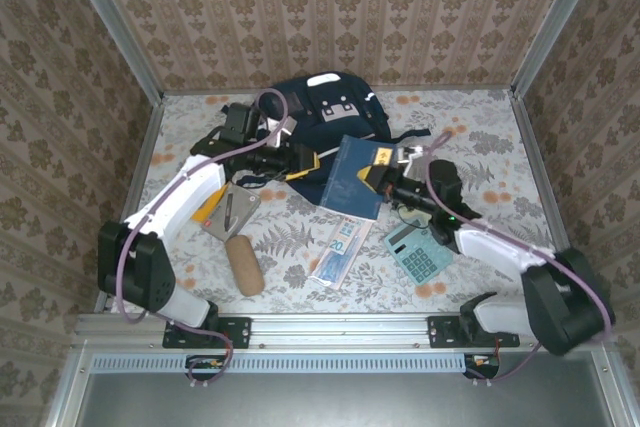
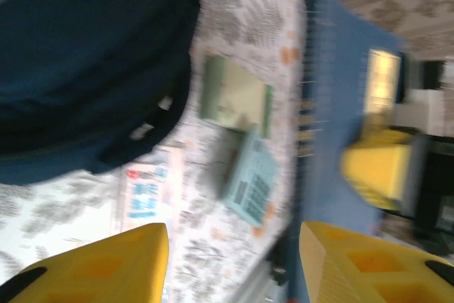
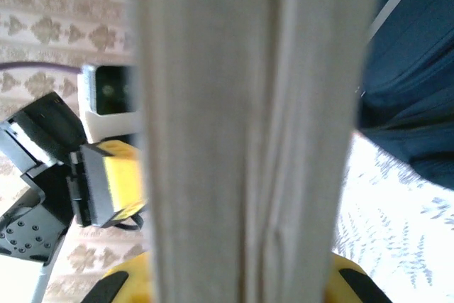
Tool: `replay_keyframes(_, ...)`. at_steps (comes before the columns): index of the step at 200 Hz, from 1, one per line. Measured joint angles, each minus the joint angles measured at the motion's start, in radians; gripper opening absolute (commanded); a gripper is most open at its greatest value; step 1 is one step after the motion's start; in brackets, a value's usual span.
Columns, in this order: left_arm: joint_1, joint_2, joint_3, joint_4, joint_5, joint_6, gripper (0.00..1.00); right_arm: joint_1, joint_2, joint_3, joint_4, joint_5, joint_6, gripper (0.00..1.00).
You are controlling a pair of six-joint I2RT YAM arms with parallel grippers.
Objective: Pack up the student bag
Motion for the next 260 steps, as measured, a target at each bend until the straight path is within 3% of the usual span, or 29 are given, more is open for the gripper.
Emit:
replay_keyframes(49,-0.114,0.206,0.186,-0.106,-0.349,0.205,0.53,-0.114,-0.307,-0.051,-0.281,0.130,-0.082,0.00)
replay_keyframes(94,-0.242,0.397,0.373,-0.132,-0.609,0.396,0.55,-0.177,-0.407,-0.106,-0.435,0.140,-0.081,0.00)
replay_keyframes(158,-0.294,0.618,0.546,-0.139,-0.811,0.576,0.56,-0.220,-0.497,-0.143,-0.508,0.139,-0.065,0.00)
replay_keyframes(230,-0.307,0.709,0.606,-0.169,-0.856,0.689,0.70,-0.223,-0.499,-0.167,-0.514,0.137,-0.031,0.00)
replay_keyframes(245,-0.307,0.709,0.606,-0.165,-0.867,0.704,0.57,-0.224,-0.498,-0.167,-0.512,0.136,-0.027,0.00)
replay_keyframes(260,-0.309,0.712,0.606,-0.164,-0.883,0.720,0.33,-0.224,-0.489,-0.167,-0.504,0.136,-0.022,0.00)
